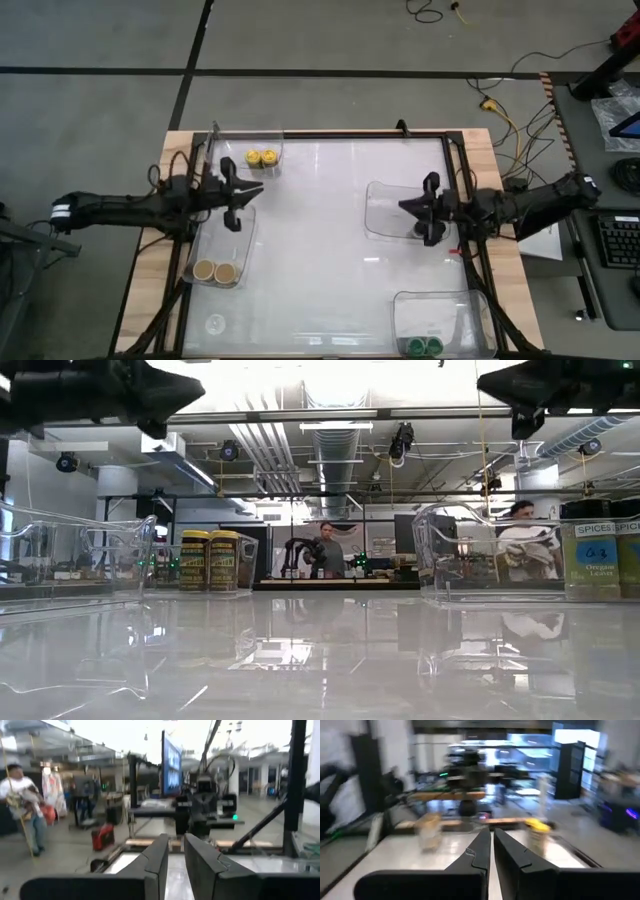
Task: Sort spices by type
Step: Return to Home Position
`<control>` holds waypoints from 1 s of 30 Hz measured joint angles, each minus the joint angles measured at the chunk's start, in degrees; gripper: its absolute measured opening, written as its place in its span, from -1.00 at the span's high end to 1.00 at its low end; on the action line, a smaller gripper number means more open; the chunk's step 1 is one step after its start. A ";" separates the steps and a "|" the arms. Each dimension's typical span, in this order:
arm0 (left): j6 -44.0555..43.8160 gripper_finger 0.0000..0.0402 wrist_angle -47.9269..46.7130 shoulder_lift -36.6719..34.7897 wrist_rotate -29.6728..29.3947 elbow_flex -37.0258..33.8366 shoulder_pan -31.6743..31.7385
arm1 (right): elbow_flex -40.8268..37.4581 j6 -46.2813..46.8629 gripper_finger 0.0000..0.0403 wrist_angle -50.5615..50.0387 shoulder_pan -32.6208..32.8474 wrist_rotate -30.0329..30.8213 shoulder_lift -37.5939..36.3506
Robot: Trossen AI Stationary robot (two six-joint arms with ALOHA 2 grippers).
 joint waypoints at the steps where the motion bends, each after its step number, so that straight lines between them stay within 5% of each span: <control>1: 0.02 0.76 3.47 0.02 0.12 -1.86 -0.01 | -0.34 -2.02 0.94 0.33 0.04 -2.47 -0.42; 8: -5.02 0.77 18.72 -1.40 1.20 -13.46 -0.07 | -5.68 -4.52 0.94 0.49 0.04 -20.15 -12.69; 13: -8.40 0.77 3.35 -3.02 -2.73 -11.09 0.00 | -11.83 -1.44 0.94 -1.58 0.04 -21.47 -25.20; 21: -6.32 0.77 0.18 -11.51 -3.83 -13.49 0.00 | -11.74 -1.37 0.94 -2.37 0.09 -26.83 -25.10; 30: -7.26 0.77 -22.95 -30.09 -4.14 -12.82 0.00 | -11.80 0.57 0.94 -4.30 0.07 -26.57 -25.10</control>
